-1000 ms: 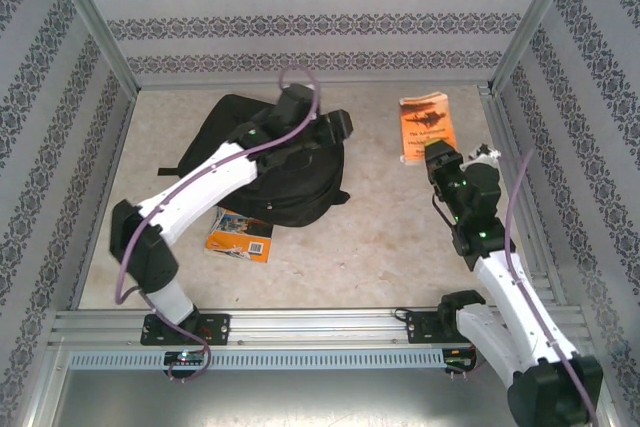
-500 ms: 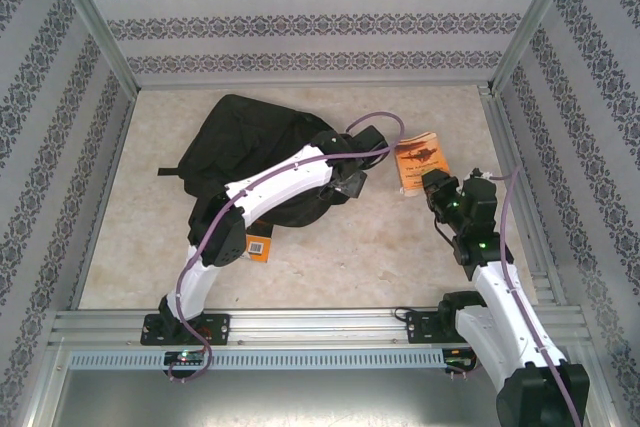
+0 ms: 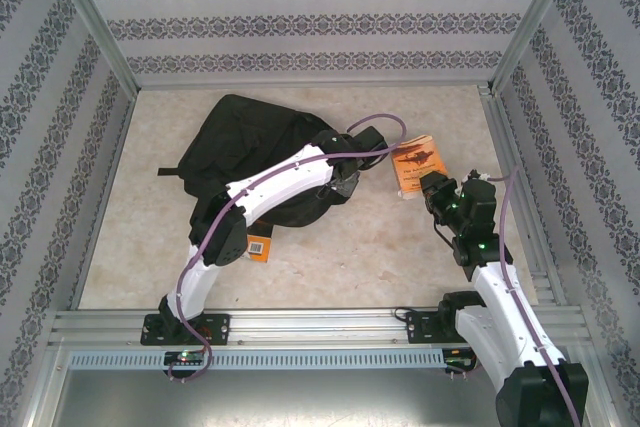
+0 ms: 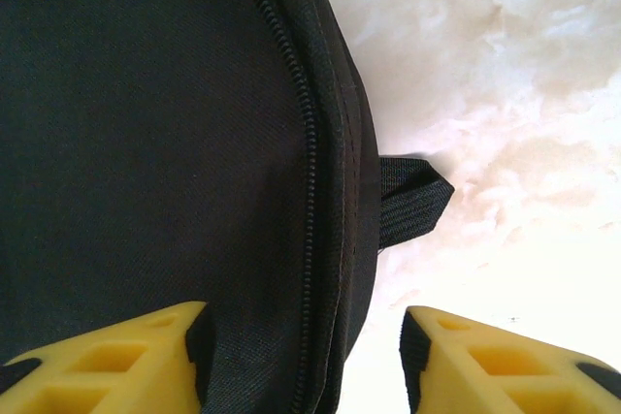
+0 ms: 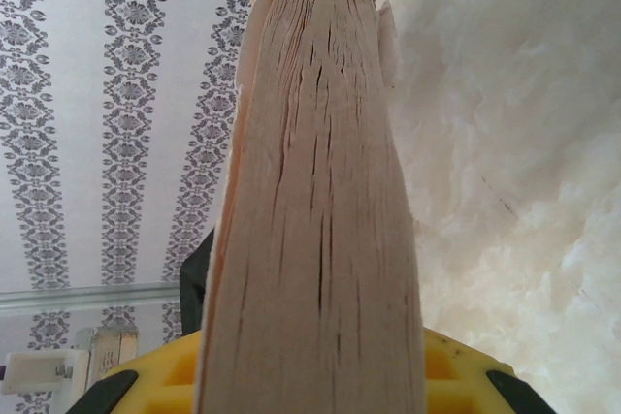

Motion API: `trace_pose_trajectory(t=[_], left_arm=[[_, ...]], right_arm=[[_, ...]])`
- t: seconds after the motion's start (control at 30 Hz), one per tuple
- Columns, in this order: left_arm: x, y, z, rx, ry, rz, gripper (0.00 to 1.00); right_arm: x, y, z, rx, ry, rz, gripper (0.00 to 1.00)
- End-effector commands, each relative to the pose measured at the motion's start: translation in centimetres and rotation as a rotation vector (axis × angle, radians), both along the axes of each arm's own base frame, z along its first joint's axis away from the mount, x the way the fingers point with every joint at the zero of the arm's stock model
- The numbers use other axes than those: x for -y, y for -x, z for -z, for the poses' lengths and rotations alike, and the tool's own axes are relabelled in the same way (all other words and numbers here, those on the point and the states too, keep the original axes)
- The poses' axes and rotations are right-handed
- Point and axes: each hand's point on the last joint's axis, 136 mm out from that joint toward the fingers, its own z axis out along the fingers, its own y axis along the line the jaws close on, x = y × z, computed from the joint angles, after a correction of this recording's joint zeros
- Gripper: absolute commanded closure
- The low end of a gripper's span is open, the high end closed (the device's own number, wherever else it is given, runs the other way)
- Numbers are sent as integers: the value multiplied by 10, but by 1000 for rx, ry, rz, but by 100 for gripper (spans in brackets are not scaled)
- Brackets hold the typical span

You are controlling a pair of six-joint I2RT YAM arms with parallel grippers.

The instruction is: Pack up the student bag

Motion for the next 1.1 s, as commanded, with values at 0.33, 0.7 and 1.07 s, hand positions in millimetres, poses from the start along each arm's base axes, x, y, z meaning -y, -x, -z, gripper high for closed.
trace_pose_trajectory(t=[0.33, 0.7, 1.07], left_arm=[[-22, -13, 17, -46, -27, -4, 68], [-18, -11, -33, -46, 142, 23, 100], [-75, -11, -130, 134, 173, -10, 100]], right_arm=[[-5, -9, -19, 88, -20, -33, 100], [-26, -10, -35, 122, 19, -168, 100], [-112, 6, -76, 200, 7, -565, 100]])
